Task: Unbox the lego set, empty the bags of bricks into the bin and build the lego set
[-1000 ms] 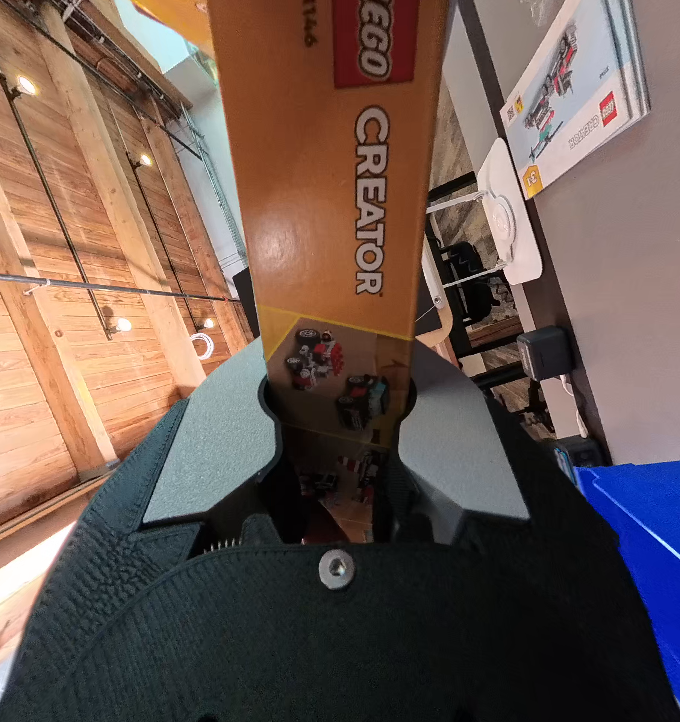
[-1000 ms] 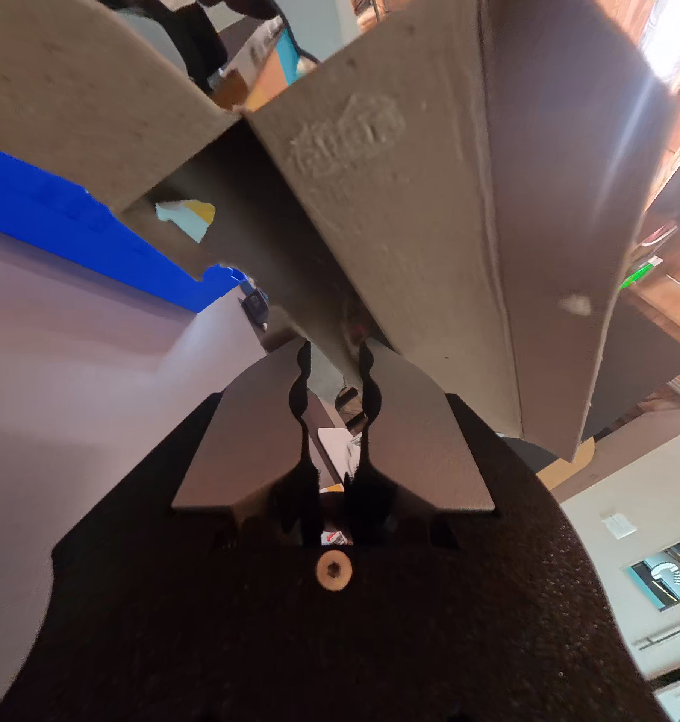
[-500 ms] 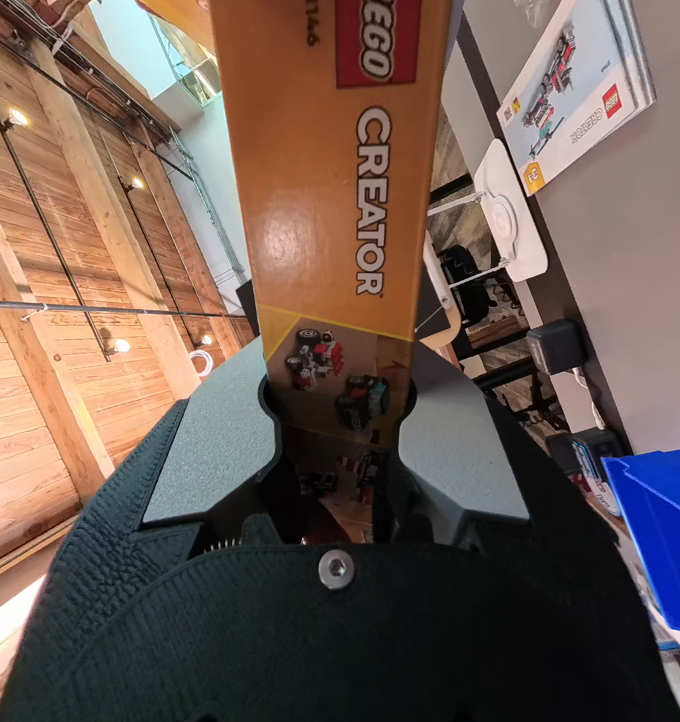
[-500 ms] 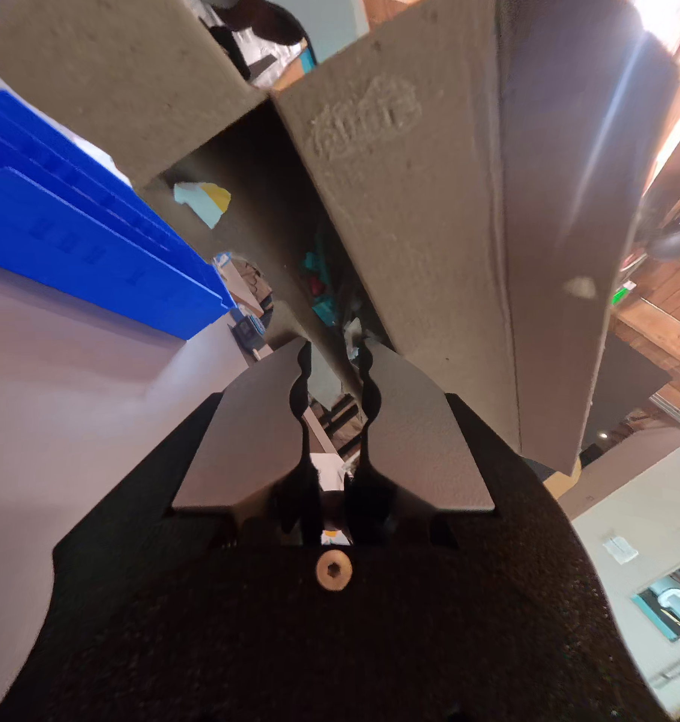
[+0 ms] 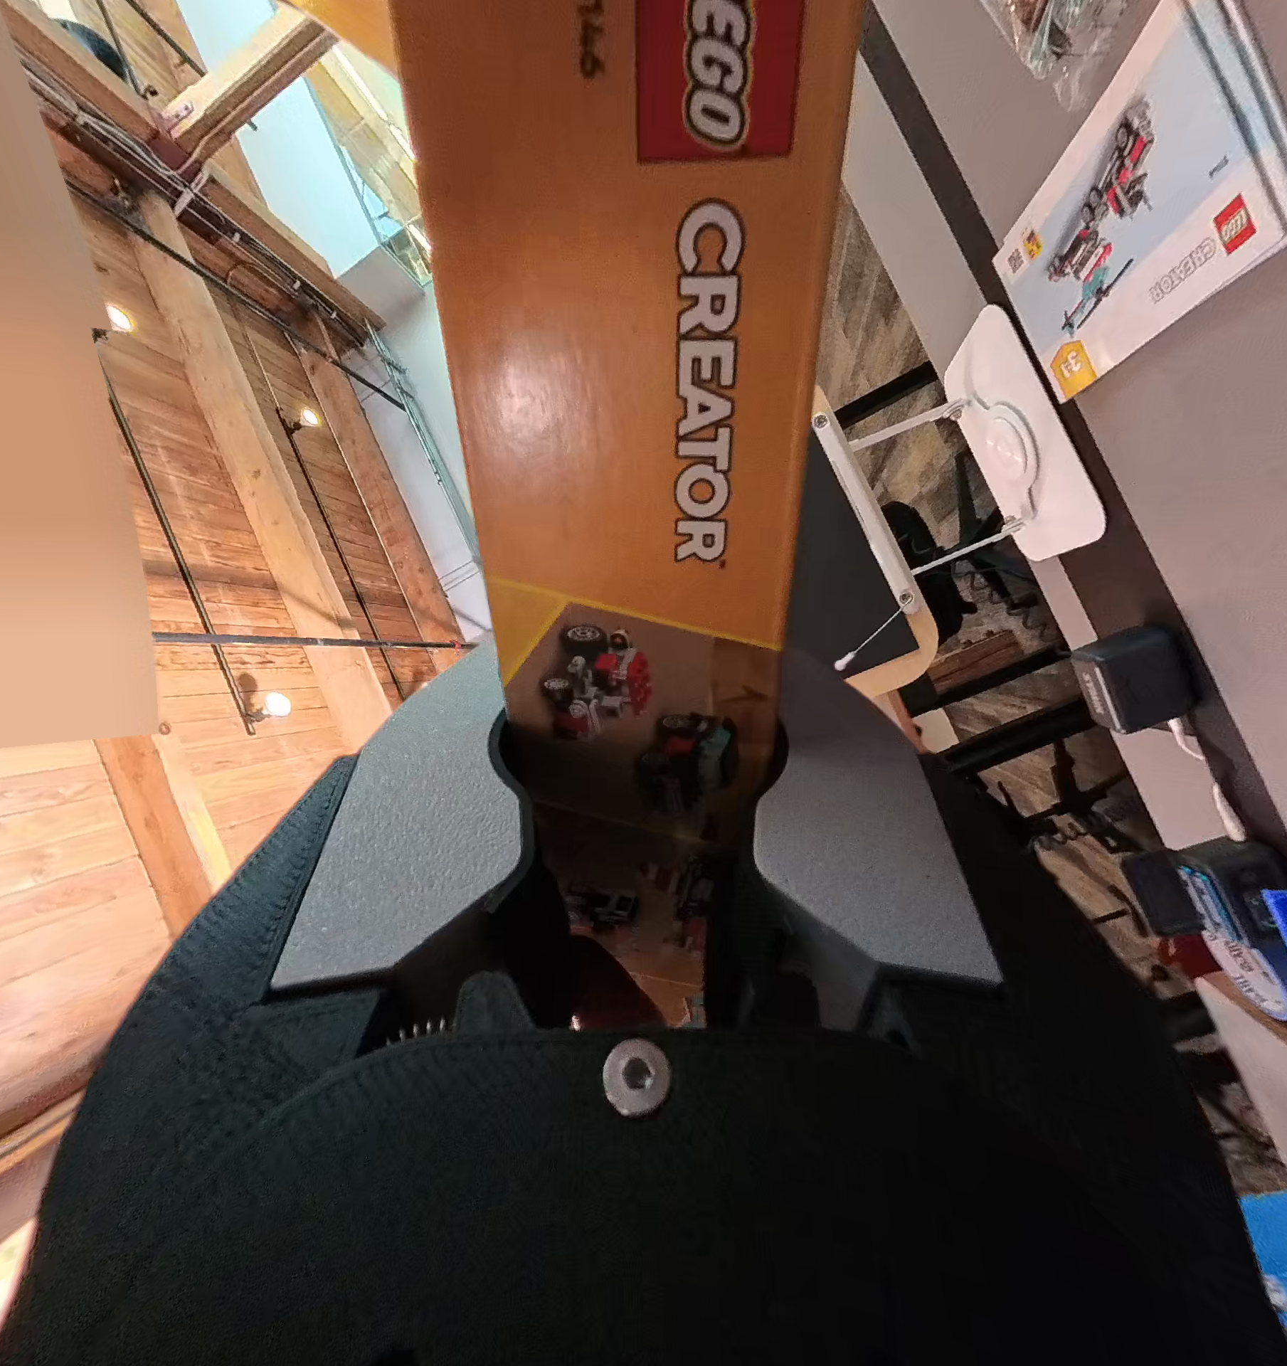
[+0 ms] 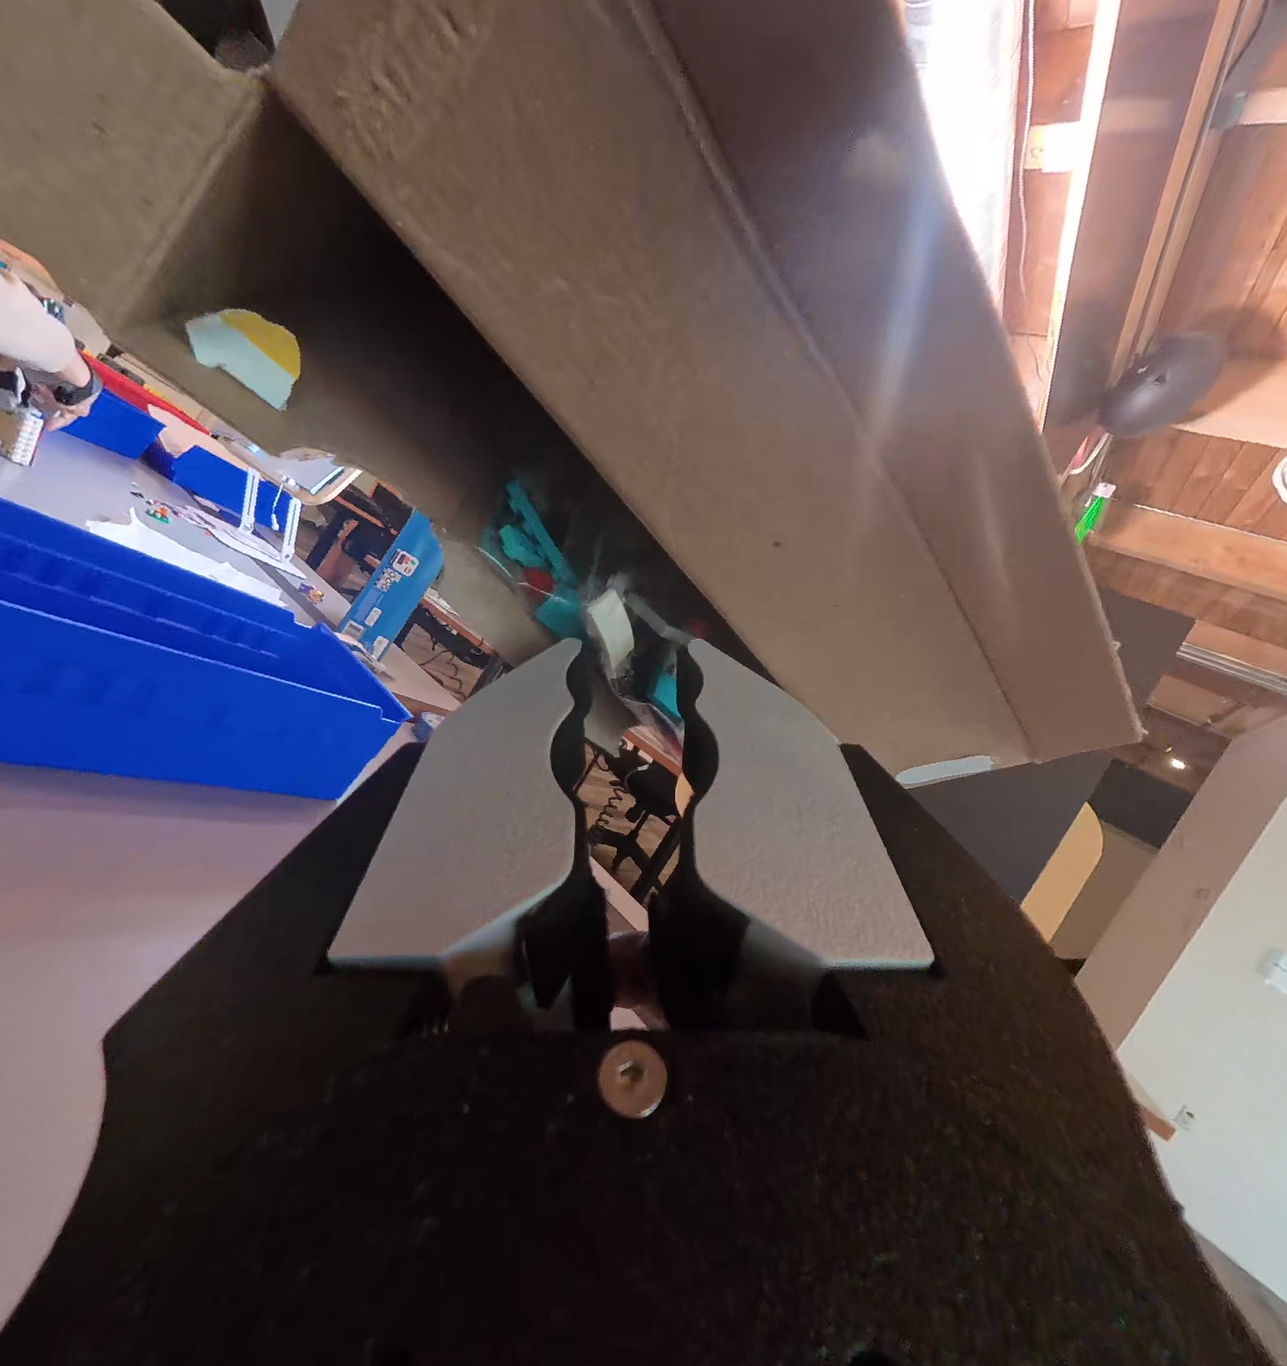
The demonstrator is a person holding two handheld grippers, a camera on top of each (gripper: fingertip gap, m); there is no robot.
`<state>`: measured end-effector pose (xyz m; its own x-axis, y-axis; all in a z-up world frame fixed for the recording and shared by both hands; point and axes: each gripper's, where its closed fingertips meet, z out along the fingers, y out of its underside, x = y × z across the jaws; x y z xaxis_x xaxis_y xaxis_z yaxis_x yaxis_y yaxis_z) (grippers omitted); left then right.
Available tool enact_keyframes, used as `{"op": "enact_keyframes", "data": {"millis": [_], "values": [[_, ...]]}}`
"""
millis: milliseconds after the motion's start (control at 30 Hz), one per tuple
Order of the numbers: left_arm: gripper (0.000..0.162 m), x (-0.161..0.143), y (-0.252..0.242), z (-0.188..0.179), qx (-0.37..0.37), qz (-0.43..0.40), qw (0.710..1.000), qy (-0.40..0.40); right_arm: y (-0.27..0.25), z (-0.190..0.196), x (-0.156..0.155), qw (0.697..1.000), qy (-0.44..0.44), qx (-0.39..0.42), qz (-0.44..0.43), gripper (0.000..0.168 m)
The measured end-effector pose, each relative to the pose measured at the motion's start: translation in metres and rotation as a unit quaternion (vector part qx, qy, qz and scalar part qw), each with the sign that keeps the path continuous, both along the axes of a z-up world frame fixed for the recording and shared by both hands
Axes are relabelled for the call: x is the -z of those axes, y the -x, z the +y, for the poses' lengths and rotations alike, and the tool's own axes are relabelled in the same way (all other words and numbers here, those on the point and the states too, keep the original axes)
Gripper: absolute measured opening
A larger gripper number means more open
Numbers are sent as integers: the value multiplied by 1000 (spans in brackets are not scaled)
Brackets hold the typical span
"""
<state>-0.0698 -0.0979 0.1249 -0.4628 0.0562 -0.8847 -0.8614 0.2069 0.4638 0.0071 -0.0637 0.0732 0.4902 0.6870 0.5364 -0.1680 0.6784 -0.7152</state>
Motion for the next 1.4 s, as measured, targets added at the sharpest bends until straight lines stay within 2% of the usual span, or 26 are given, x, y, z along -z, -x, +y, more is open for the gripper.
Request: {"op": "enact_keyframes", "data": {"millis": [33, 200, 400, 567, 700, 733, 800, 1067, 1400], "values": [[58, 2, 1, 0, 0, -9, 1000, 4, -1, 0, 0, 1000, -9, 3, -5, 21], [58, 2, 8, 2, -13, -16, 1000, 22, 1, -10, 8, 992, -102, 9, -75, 27], [58, 1, 8, 4, -10, -17, 999, 29, 4, -13, 10, 985, -136, -12, -103, 30], [60, 4, 14, 4, -17, -35, 999, 35, 5, -11, 16, 971, -194, 23, -135, 36], [59, 4, 15, 4, -18, -33, 999, 33, 5, -8, 13, 963, -233, 65, -122, 36], [59, 4, 15, 4, -18, -35, 999, 34, 6, -8, 12, 961, -238, 73, -119, 34], [59, 2, 16, 4, -18, -45, 998, 35, 3, -8, 8, 958, -252, 93, -104, 15], [59, -3, 32, 1, -13, -147, 988, 48, -21, -14, -6, 971, -222, 77, -49, 5], [59, -4, 56, 0, 7, -280, 959, 46, -59, -25, -21, 984, -168, 51, 3, 5]]}}
